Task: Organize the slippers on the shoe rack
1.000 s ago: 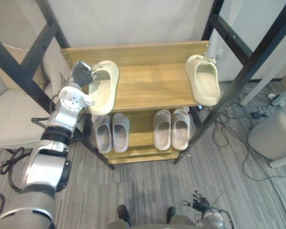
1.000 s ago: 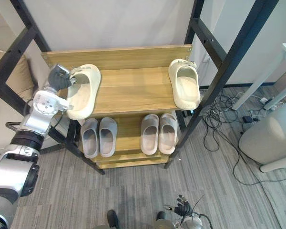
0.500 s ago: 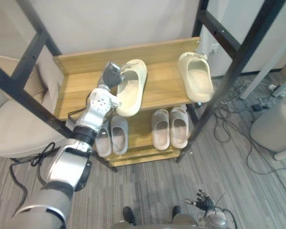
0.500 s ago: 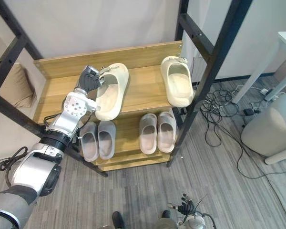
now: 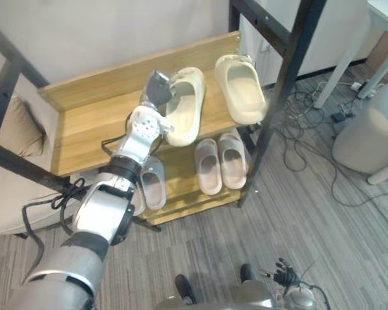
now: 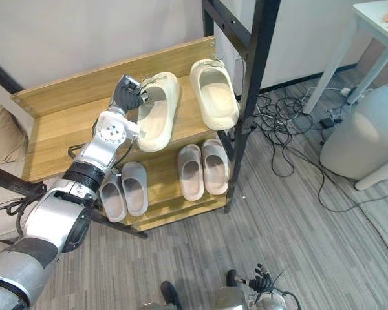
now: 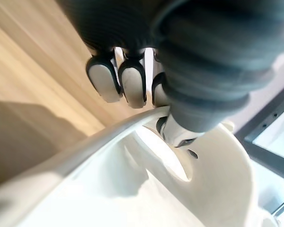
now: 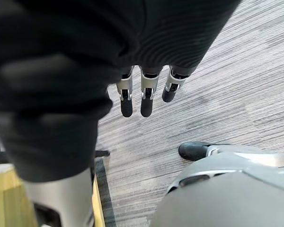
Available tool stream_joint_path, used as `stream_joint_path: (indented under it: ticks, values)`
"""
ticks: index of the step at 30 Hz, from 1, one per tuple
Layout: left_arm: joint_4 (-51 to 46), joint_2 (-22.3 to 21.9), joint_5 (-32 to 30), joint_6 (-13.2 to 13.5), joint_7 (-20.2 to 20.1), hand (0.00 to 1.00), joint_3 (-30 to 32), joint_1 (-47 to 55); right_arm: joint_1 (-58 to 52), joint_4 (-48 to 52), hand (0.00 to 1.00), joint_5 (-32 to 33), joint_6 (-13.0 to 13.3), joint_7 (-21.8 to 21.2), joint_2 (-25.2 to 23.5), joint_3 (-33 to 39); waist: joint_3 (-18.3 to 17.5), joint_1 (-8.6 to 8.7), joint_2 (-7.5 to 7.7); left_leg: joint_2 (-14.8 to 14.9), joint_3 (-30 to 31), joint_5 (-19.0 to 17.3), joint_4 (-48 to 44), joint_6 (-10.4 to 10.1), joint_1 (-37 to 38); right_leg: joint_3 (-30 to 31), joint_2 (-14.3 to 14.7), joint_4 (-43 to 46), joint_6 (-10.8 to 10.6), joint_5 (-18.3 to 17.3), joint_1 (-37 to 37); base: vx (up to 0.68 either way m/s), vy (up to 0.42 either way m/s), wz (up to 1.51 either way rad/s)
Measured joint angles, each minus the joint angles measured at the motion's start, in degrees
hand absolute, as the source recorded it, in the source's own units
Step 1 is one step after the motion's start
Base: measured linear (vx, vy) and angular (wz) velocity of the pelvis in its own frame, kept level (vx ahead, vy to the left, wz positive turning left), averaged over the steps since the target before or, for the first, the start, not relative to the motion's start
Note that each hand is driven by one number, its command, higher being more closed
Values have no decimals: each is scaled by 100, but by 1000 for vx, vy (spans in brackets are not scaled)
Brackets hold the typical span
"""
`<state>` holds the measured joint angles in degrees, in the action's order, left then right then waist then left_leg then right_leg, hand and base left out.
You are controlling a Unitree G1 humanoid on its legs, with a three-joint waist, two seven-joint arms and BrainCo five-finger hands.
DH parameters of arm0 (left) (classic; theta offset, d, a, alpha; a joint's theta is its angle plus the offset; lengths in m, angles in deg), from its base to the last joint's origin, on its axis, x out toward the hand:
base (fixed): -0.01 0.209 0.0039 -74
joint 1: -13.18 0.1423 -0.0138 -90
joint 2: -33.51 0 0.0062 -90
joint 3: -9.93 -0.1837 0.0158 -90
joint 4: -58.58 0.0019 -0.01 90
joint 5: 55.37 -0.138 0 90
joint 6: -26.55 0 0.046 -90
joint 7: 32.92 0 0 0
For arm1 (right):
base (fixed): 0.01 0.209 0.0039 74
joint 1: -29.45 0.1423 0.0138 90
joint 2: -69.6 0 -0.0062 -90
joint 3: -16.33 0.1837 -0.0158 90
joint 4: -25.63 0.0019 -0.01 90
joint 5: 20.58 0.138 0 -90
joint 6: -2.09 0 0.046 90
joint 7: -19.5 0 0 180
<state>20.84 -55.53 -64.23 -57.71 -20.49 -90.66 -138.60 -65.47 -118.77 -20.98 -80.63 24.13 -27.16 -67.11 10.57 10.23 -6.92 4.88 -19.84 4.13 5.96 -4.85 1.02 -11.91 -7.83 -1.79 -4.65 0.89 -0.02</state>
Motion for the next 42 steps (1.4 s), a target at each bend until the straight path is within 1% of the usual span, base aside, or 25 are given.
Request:
stream_joint_path:
  ticks: [4,6,10,14,21,26,31,34,35,39,40,41,42]
  values:
    - [111,-2,0,-11,29,0,26,-71,-18,-2,0,48,-1,29,-6,4,3,44,-5,-1,0,0,0,0,-10,9,0,-3,0,11,36,-24,-10,-2]
    - [128,-13,-1,-17,108,0,74,-71,-21,-1,0,49,0,37,-4,11,7,48,-13,1,0,0,0,0,-17,9,0,-3,0,11,52,-46,-12,-1]
    - [129,-40,-3,-45,129,0,220,-72,-23,0,0,51,6,48,-2,19,12,49,-21,0,8,0,0,0,-43,1,-1,-3,-2,13,71,-8,-3,0]
    - [129,-54,-1,-51,130,0,233,-78,-25,0,0,51,10,49,-2,20,12,50,-22,-1,28,1,0,0,-56,-18,-1,-3,-3,13,69,-12,-9,3]
    - [129,-144,19,-54,135,0,235,-115,-30,0,0,51,10,48,-3,18,12,56,-21,-7,223,4,0,1,-78,-178,-3,-19,-2,12,-29,-15,-13,11]
    - [-22,-176,261,-52,138,0,232,-90,-35,0,0,51,4,47,-1,9,14,40,-18,-8,352,18,0,14,-85,-293,-3,-28,-1,12,-116,-25,-6,13]
    - [-1056,-174,572,18,140,0,229,279,-37,0,0,51,-10,46,4,-12,19,-3,-6,-13,475,30,1,28,-58,-378,-2,-34,0,10,-211,-27,-4,10]
    - [-1543,-171,693,42,142,0,227,552,-8,0,0,51,-18,46,6,-24,18,-60,2,-13,483,34,2,34,-49,-384,-2,-33,0,10,-221,-9,-1,2]
    - [-1800,-171,790,94,141,0,223,734,2,0,0,51,-36,46,6,-36,13,-80,12,-13,496,38,2,36,-47,-397,-2,-32,0,10,-231,-25,-3,6]
    - [-2574,-172,1053,177,143,0,217,1323,26,0,0,50,-113,49,16,-188,12,-113,94,-15,601,43,5,34,7,-518,-2,-53,-2,1,-355,-19,-6,13]
    - [-2771,-175,1162,244,143,0,216,1490,46,0,0,50,-131,48,22,-258,14,-132,134,-17,631,51,7,36,9,-546,-2,-60,-2,0,-377,-19,-3,11]
    - [-2841,-175,1188,250,143,0,216,1546,50,0,0,50,-134,49,21,-274,13,-140,148,-17,635,52,7,37,10,-551,-2,-62,-2,0,-381,-24,-2,8]
    - [-3084,-182,1268,272,141,0,207,1768,52,0,0,50,-136,48,0,-282,-8,-187,196,-18,641,52,9,37,11,-560,-3,-67,-3,0,-388,-21,1,4]
